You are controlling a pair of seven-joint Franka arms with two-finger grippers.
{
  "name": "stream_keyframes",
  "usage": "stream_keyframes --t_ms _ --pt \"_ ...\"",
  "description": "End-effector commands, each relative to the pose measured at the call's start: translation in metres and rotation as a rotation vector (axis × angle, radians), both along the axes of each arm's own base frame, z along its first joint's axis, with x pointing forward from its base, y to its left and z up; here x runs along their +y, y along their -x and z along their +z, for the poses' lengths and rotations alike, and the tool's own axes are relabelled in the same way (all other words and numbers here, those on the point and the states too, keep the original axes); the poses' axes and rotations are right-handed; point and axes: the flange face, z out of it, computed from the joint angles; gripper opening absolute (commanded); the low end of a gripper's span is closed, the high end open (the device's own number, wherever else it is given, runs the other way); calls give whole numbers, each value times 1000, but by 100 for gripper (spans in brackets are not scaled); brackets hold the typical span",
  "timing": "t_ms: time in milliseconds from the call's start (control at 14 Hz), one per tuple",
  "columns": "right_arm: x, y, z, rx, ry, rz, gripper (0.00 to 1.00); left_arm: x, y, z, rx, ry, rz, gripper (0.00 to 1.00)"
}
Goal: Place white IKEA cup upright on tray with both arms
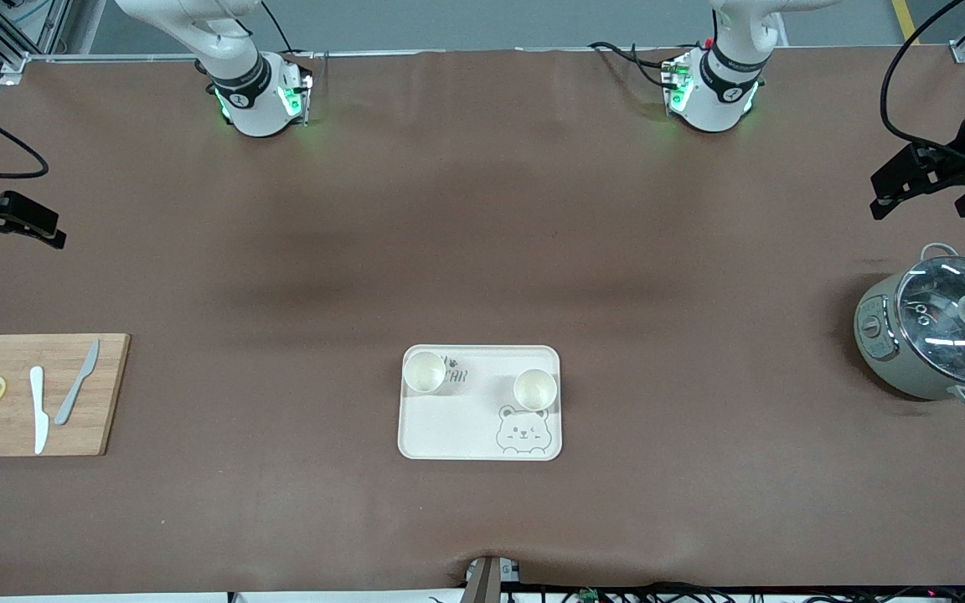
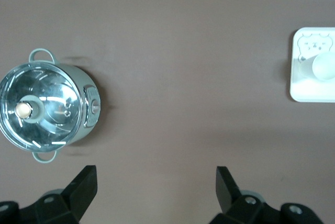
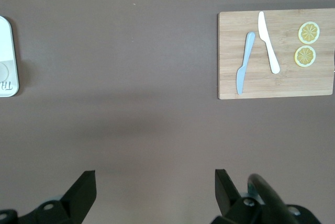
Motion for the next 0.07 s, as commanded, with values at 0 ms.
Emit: stream_keyframes --t_ms 0 --pt "-8 1 8 -1 28 -1 100 -3 4 6 21 2 -8 100"
